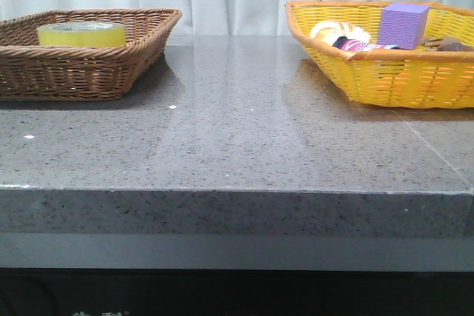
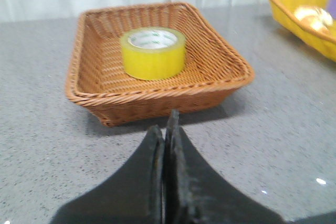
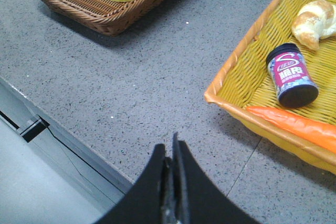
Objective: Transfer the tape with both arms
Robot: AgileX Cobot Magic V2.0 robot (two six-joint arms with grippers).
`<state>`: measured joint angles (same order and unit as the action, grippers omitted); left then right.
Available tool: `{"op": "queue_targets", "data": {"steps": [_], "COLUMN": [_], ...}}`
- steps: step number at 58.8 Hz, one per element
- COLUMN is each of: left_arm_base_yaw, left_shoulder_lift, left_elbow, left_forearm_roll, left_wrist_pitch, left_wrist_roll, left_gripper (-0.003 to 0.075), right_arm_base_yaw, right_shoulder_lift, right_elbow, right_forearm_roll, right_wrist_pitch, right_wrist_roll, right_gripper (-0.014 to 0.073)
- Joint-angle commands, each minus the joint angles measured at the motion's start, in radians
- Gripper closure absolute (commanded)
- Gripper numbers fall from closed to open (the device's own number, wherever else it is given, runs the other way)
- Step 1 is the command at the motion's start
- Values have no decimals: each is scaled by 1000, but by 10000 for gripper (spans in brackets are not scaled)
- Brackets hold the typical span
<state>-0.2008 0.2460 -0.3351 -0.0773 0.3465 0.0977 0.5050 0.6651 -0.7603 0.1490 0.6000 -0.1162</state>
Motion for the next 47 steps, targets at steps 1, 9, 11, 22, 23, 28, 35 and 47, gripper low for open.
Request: {"op": "queue_targets", "data": {"steps": [1,9,11,22,23,28,35,47], "left_arm_base_yaw": [32,74,78,85,85,85,85,85], "left_shoulder_lift": [-64,-165,-178,-219,-219,-235,-276,-271], "left_elbow": [58,177,201,308,315,357,383,383], "left_forearm_roll": [-23,-66,-74,-113,-116,-118,-141,-141], "left_wrist_pitch": [-171,-261,-271,-328,-334,-386,-409,-420], "left_wrist_roll": [-12,-12,-12,-12,-12,-12,-12,-12], "left_gripper": [740,740,740,740,740,740,740,740], "right_arm_base_yaw": [1,1,1,1,1,1,1,1], "right_shoulder_lift": [-4,-4,-4,-4,-4,-4,-4,-4], "right_elbow": [-25,-25,-25,-25,-25,-25,-25,-25], "right_forearm_roll": [-4,-4,-4,-4,-4,-4,-4,-4], "right_wrist_pitch": [-75,-75,-75,-75,-75,-75,-75,-76], "right_wrist_roll": [-1,-1,-1,-1,-1,-1,-1,-1], "right_gripper": [661,661,661,661,661,661,661,661]}}
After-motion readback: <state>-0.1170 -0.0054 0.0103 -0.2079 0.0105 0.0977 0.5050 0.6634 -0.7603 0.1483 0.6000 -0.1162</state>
